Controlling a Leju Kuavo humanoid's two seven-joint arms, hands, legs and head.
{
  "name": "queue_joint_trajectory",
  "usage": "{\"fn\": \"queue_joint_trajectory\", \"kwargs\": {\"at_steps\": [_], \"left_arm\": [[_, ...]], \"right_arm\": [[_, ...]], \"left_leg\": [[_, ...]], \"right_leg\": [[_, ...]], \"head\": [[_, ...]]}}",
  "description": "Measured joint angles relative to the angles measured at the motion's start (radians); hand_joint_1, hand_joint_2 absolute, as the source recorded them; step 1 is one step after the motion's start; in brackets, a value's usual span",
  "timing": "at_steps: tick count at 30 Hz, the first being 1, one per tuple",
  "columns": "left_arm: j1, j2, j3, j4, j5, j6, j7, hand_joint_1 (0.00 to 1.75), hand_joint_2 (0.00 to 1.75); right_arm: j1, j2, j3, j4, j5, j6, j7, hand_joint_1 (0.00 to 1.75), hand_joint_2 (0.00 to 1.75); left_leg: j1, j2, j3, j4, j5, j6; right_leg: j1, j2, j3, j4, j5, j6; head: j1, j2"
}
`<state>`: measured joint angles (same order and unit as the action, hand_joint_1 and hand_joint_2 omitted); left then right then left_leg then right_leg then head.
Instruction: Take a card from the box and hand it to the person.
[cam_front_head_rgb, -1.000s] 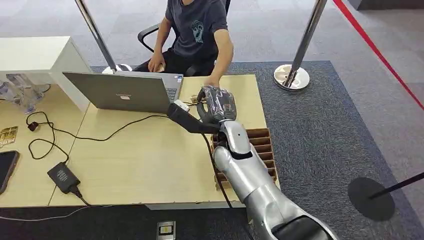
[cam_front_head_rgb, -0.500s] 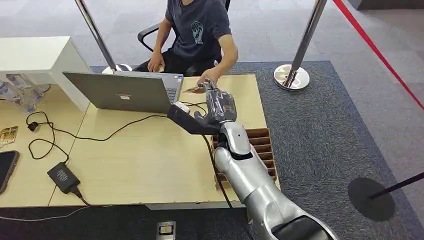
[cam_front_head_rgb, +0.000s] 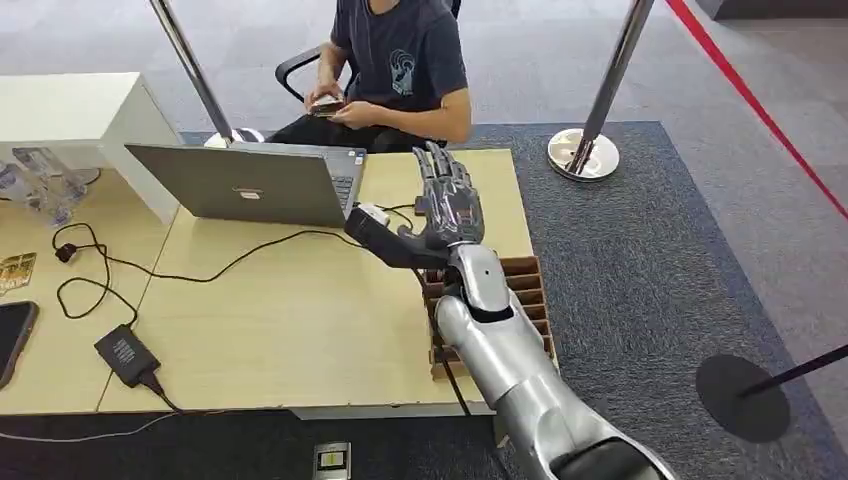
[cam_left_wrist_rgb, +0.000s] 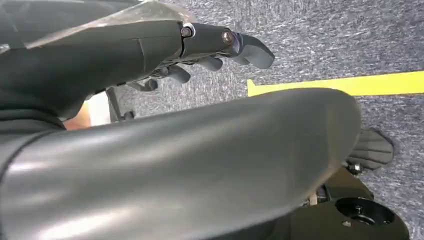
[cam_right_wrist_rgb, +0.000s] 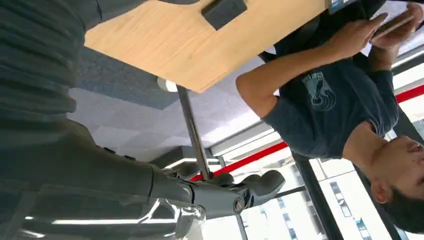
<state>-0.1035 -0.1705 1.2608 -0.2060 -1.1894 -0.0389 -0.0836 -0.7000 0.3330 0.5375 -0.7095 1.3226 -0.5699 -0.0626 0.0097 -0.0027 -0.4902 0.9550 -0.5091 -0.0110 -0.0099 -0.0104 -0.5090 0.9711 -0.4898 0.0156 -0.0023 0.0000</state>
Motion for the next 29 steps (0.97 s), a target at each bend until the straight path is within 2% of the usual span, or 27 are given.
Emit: {"fn": "queue_joint_trajectory", "kwargs": {"at_steps": [7,12,13,14,15,24,29], "left_arm": [[0.000,0.000,0.000,0.000,0.004,0.000,0.009,0.00,0.00],[0.000,0.000,0.000,0.000,0.019,0.000,0.002,0.00,0.00],[0.000,0.000,0.000,0.000,0.021,0.000,0.002,0.00,0.00],[0.000,0.000,0.000,0.000,0.021,0.000,0.003,0.00,0.00],[0.000,0.000,0.000,0.000,0.023,0.000,0.005,0.00,0.00],[0.002,0.000,0.001,0.000,0.028,0.002,0.011,0.00,0.00],[0.003,0.000,0.002,0.000,0.039,0.007,0.002,0.00,0.00]], "right_arm": [[0.017,-0.005,-0.008,-0.021,0.003,0.000,0.002,0.00,1.75],[0.059,-0.020,-0.019,-0.094,-0.002,0.004,0.002,0.00,1.75],[0.070,-0.025,-0.023,-0.117,-0.003,0.006,0.002,0.00,0.00],[0.081,-0.030,-0.026,-0.136,-0.003,0.007,0.002,0.00,0.00],[0.091,-0.035,-0.030,-0.158,-0.005,0.008,0.002,0.00,1.75],[0.276,-0.113,-0.100,-0.430,-0.010,0.000,0.009,0.00,1.75],[0.392,-0.151,-0.143,-0.556,-0.040,-0.033,0.000,0.00,1.75]], "left_leg": [[0.000,0.000,0.000,0.000,0.000,0.000],[0.000,0.000,0.000,0.000,0.000,0.000],[0.000,0.000,0.000,0.000,0.000,0.000],[0.000,0.000,-0.001,0.000,0.000,0.000],[0.000,0.000,-0.001,0.000,0.000,0.000],[0.000,0.000,-0.001,0.000,0.000,0.000],[0.000,0.000,-0.002,0.000,0.000,0.000]], "right_leg": [[0.000,0.000,0.000,0.000,0.000,0.000],[0.000,0.000,0.000,0.000,0.000,0.000],[0.000,0.000,0.000,0.000,0.000,0.000],[0.000,0.000,0.000,0.000,0.000,0.000],[0.000,0.000,-0.001,0.000,0.000,0.000],[0.000,0.000,-0.001,-0.001,0.000,0.000],[0.000,0.000,-0.001,-0.001,0.000,0.000]], "head": [[0.000,0.000],[0.000,0.000],[0.000,0.000],[0.000,0.000],[0.000,0.000],[0.000,0.000],[0.000,0.000]]}}
